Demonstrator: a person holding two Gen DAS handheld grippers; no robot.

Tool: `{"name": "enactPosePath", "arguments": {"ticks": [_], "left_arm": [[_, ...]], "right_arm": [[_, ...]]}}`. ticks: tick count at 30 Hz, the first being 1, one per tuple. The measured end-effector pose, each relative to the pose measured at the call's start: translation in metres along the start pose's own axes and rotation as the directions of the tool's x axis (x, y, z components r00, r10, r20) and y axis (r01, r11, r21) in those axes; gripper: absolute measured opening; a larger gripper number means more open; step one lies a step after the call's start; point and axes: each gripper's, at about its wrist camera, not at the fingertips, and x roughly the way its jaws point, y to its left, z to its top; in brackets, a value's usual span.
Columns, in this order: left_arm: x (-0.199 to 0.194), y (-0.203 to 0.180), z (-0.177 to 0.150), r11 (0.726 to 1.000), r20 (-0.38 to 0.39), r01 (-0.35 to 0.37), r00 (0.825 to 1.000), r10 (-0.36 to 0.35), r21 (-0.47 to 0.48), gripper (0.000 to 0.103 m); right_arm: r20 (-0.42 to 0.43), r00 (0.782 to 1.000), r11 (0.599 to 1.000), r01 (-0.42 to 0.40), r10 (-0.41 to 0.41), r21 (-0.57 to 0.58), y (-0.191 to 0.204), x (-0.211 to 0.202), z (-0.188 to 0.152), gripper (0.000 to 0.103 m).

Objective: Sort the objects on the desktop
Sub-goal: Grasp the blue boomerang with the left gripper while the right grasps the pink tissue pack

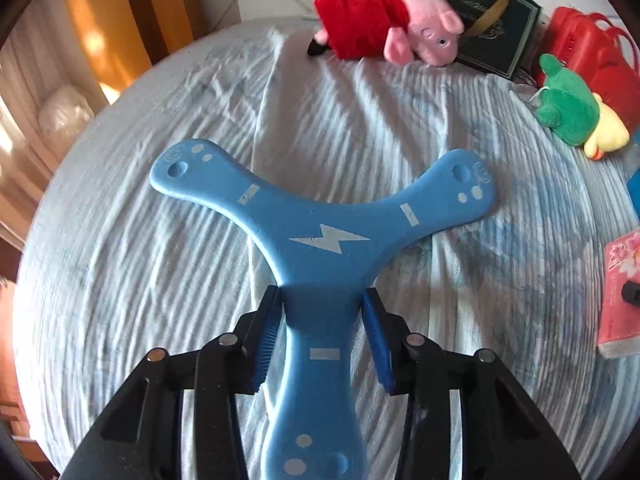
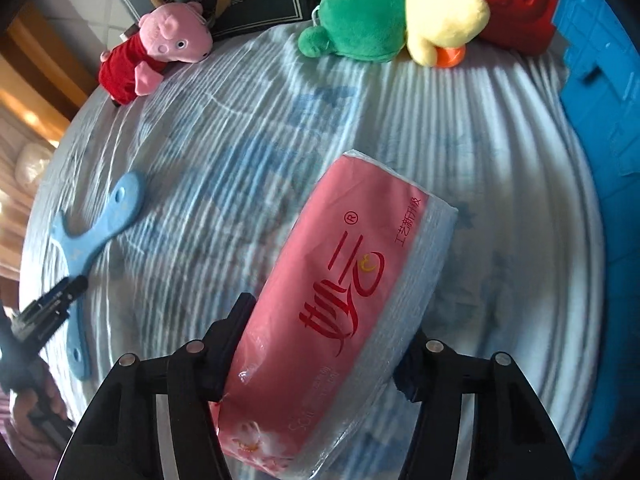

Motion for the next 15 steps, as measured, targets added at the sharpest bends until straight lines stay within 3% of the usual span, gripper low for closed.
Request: {"name": "enactPosePath", "arguments": {"ticks": [2,5,9,11,15], "left_arm": [[-0.003,-0.005,0.000,1.000,0.015,-0.012,1.000,0.011,0.026,0.038],[0.012,-0.002,0.004,1.000,-0.015,0.013,1.000,-0.013,0.008,0.039],[0.015,-0.009,0.009,1.000,0.010,0.018,1.000,-0.018,0.009,0.039],[0.019,-0.017,0.007,0.998,0.045,-0.005,0.999,0.003,0.055,0.044],[0.018,-0.018,0.010,0.998,0.043,0.007,0.999,-0.010,0.061,0.041]], "right_arm": [[0.006,0.999,0.998,0.047,-0.047,-0.035,-0.001,-0.002,-0.003,0.060],[-0.013,0.999,0.999,0.036,-0.036,-0.035,-0.003,0.003,-0.004,0.060],[-0.020,0.999,0.998,0.042,-0.043,-0.051,0.000,0.012,-0.005,0.064],[-0.030,0.998,0.997,0.048,-0.050,-0.055,0.002,0.019,-0.004,0.064],[-0.023,0.999,0.997,0.042,-0.044,-0.057,0.003,0.014,-0.011,0.054]]}}
